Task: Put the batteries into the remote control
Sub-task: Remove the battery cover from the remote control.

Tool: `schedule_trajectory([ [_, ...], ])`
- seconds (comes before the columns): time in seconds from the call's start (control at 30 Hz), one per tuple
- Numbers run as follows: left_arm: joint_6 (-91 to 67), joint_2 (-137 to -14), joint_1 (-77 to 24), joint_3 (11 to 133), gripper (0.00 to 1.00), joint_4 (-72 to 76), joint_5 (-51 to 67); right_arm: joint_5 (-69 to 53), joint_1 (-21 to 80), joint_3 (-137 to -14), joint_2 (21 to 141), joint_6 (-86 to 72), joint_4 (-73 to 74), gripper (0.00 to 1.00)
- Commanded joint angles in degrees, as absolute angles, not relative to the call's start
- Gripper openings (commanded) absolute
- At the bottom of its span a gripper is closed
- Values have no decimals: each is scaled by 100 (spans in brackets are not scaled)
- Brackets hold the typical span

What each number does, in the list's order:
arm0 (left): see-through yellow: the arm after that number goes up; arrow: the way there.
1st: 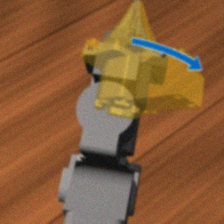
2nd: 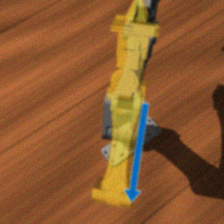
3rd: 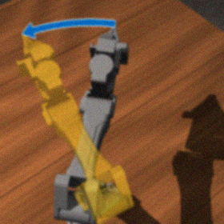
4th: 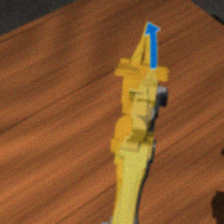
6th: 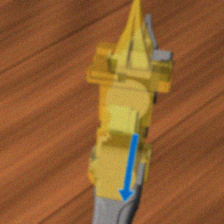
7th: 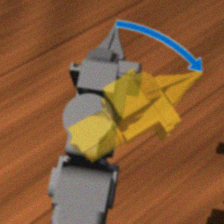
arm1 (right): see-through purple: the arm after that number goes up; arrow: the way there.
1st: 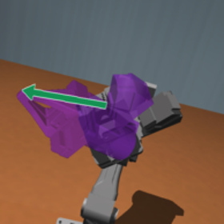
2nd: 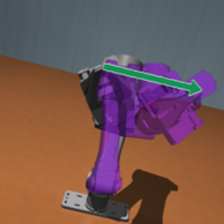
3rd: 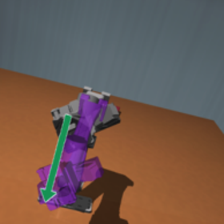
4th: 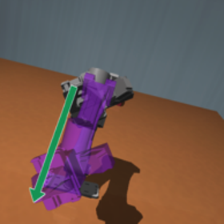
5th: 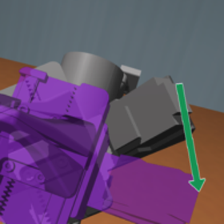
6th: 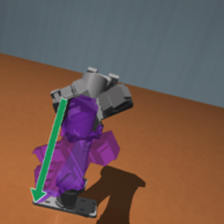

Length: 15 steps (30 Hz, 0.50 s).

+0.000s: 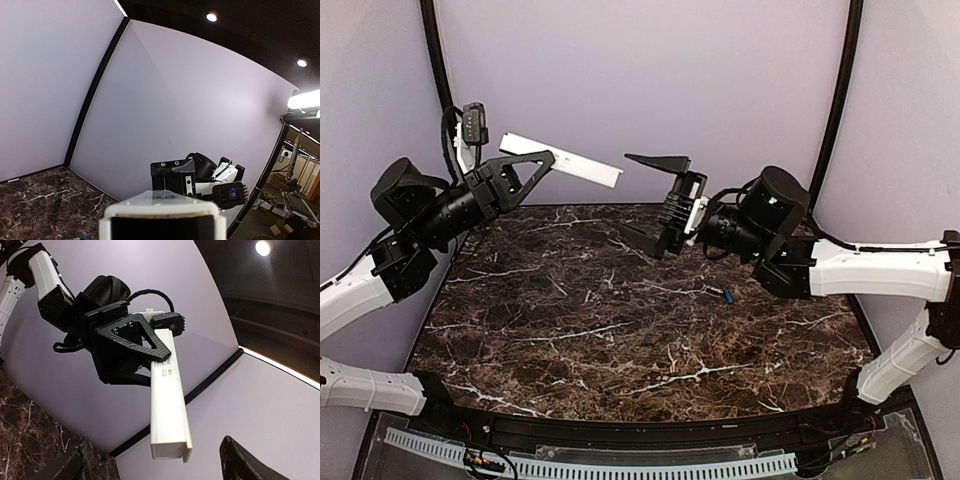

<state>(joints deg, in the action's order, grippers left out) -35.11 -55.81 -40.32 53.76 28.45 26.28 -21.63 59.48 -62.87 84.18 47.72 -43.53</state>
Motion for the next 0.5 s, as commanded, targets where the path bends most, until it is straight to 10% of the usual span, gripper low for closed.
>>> schedule_trajectory([
  [0.0,-3384,-5424,-3982,5500,0,3052,2714,-1597,5778,-6005,8002,4570,-4315,82],
  [0.2,-3366,-5463,-3973,5535,0,3054,2898,-1346,5774,-5940,7693,5121,-4052,48],
  [0.47,-3444,-5506,-3974,5515,0,3121,2976,-1629,5785,-6373,7884,5193,-3678,34],
])
